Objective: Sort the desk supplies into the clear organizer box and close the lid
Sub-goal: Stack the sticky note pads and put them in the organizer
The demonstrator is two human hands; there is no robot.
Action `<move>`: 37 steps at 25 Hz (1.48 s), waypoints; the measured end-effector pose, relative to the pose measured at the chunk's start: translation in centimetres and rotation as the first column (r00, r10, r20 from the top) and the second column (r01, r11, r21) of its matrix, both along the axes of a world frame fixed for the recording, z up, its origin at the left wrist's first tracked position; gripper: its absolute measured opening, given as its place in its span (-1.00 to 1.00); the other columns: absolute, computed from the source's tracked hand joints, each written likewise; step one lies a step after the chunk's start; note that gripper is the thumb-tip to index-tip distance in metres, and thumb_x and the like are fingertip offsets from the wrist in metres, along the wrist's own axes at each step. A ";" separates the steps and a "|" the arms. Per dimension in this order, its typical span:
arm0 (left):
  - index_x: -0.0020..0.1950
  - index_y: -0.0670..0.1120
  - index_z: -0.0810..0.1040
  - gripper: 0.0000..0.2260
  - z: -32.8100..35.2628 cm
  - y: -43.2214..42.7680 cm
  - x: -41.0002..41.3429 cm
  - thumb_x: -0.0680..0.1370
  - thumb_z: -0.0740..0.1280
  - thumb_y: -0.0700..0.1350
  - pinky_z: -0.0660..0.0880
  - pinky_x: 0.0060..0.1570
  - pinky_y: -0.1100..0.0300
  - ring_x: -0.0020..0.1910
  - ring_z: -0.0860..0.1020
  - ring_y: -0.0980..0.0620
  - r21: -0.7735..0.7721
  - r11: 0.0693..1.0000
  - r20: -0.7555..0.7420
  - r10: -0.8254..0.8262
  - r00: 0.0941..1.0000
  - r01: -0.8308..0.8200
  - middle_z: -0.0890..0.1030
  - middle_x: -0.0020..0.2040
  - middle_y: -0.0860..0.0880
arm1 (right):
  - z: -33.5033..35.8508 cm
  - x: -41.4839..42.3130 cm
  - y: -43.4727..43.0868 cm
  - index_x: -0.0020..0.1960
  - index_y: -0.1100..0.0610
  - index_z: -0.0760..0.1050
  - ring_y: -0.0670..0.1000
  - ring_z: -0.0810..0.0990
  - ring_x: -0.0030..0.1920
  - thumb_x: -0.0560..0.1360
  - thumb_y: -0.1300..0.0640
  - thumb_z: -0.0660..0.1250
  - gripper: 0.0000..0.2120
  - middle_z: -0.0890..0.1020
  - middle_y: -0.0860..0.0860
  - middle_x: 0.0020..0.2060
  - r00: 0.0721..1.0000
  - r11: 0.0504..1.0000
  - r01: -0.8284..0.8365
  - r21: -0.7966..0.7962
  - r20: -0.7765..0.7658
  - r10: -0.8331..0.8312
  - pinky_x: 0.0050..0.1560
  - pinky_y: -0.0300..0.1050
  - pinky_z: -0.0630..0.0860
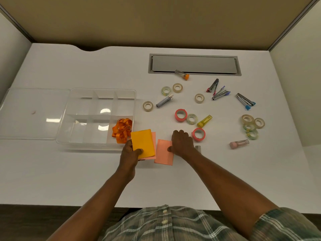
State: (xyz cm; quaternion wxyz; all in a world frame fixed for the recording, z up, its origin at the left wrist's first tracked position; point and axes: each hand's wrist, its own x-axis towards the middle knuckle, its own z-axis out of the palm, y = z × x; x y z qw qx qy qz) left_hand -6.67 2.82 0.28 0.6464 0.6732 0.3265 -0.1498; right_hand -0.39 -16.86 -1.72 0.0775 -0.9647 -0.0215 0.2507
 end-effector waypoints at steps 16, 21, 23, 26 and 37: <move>0.44 -0.09 0.39 -0.64 0.0 -3.2 1.0 0.65 0.22 -0.05 0.50 0.24 -0.04 0.24 0.51 -0.09 0.268 0.946 0.028 -0.195 0.980 0.181 0.53 0.31 -0.09 | 3.6 -1.5 0.6 0.29 -0.01 0.39 0.18 0.54 0.25 0.65 -0.10 0.19 -0.73 0.56 0.07 0.21 0.552 0.061 0.815 0.576 -0.742 -0.380 0.32 0.22 0.49; 0.39 -0.09 0.44 -0.70 0.3 -4.8 1.3 0.66 0.20 -0.10 0.52 0.13 0.05 0.11 0.52 -0.03 0.264 0.949 -0.016 -0.175 0.984 0.173 0.57 0.26 -0.10 | 3.2 -3.1 3.0 0.32 -0.06 0.31 0.00 0.53 0.08 0.66 0.09 0.16 -0.75 0.49 -0.02 0.17 0.674 0.247 0.720 0.649 -0.568 -0.472 0.02 -0.11 0.51; 0.34 -0.08 0.47 -0.73 0.4 -5.0 1.4 0.64 0.21 -0.15 0.56 0.10 0.05 0.07 0.56 -0.04 0.267 0.948 -0.003 -0.177 0.984 0.171 0.60 0.20 -0.11 | 2.8 -3.4 3.1 0.30 -0.08 0.29 -0.04 0.50 0.03 0.65 0.12 0.15 -0.75 0.46 -0.05 0.14 0.750 0.362 0.635 0.683 -0.432 -0.500 -0.06 -0.18 0.46; 0.24 -0.06 0.48 -0.80 0.4 -4.8 1.4 0.63 0.22 -0.18 0.55 -0.07 0.19 0.00 0.58 -0.03 0.342 0.921 0.068 -0.221 0.973 0.186 0.61 0.11 -0.08 | 2.1 -3.6 2.7 0.37 -0.01 0.30 -0.01 0.50 0.12 0.66 0.05 0.17 -0.71 0.48 -0.09 0.15 0.827 0.478 0.507 0.718 -0.247 -0.506 0.06 -0.12 0.47; 0.30 -0.13 0.40 -0.77 -1.9 -4.5 -0.4 0.64 0.21 -0.19 0.53 -0.08 0.23 -0.13 0.56 0.03 0.593 0.747 0.172 -0.483 0.858 0.301 0.60 -0.01 -0.04 | -0.8 -6.0 2.1 0.39 0.11 0.29 0.06 0.52 0.23 0.63 0.19 0.24 -0.65 0.54 0.07 0.25 0.914 0.723 0.300 0.622 0.030 -0.405 0.20 -0.06 0.53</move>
